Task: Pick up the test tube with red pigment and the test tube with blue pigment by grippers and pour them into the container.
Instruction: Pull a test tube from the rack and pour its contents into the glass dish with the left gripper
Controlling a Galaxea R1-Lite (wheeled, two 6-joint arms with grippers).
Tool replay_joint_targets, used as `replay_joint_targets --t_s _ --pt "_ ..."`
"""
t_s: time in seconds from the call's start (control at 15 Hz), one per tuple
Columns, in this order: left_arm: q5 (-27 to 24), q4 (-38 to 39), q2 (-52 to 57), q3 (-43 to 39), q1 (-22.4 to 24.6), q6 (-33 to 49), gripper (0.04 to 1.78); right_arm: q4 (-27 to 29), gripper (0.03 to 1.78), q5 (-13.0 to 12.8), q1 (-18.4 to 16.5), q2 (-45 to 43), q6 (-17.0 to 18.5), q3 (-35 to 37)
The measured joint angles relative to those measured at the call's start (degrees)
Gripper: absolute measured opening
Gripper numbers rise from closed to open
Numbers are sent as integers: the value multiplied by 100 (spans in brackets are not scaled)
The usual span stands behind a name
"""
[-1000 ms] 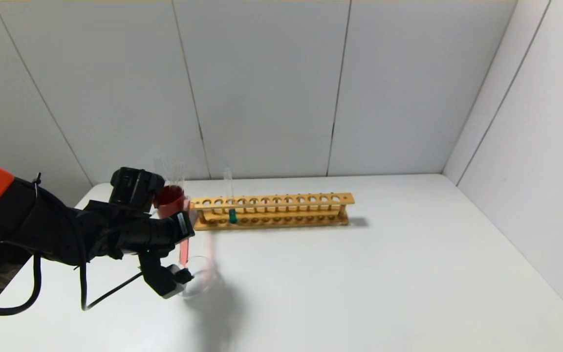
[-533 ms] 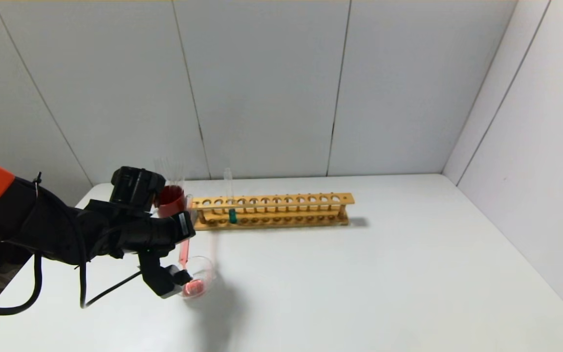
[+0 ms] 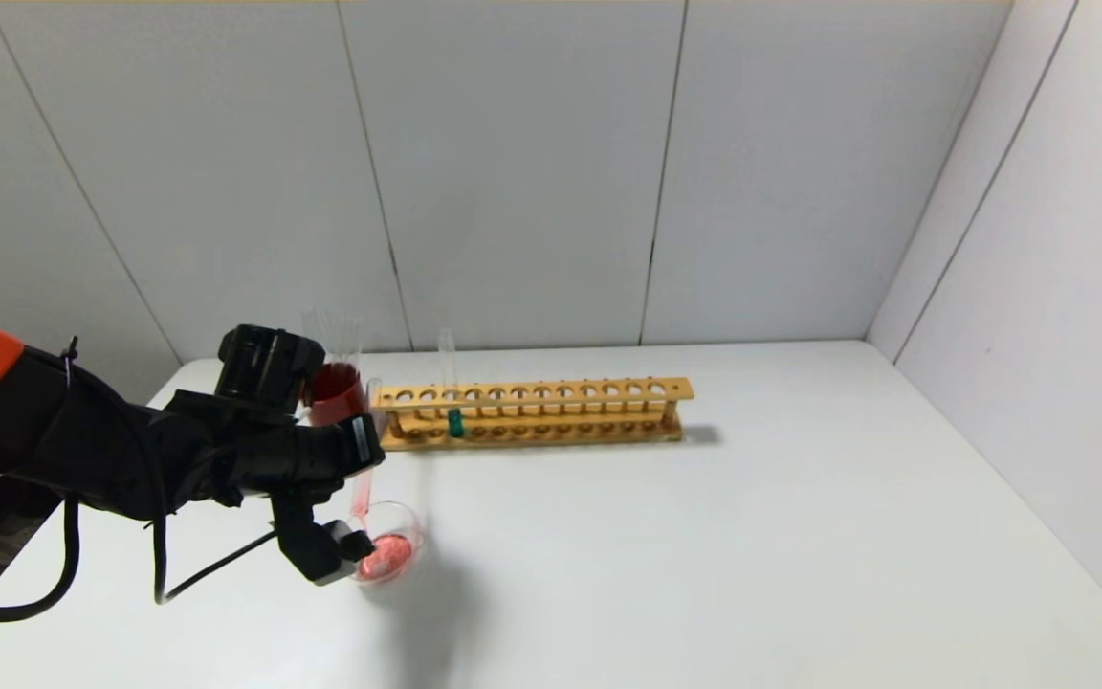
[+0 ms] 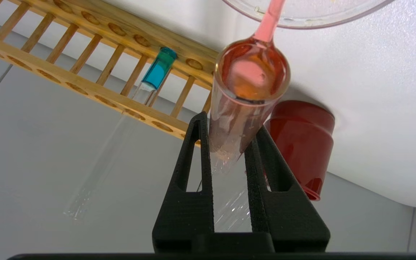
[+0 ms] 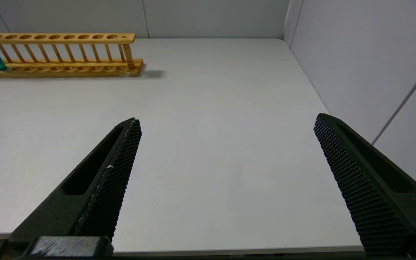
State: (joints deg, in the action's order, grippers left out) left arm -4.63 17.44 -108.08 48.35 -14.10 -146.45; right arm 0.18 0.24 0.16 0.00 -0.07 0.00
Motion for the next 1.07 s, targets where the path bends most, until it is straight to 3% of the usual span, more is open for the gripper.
replay_joint_targets --t_s 0.67,1.07 --pt "32 16 127 -52 -74 -165 32 0 175 0 0 0 0 0" --pt "425 811 299 -463 -74 -352 31 0 175 0 0 0 0 0"
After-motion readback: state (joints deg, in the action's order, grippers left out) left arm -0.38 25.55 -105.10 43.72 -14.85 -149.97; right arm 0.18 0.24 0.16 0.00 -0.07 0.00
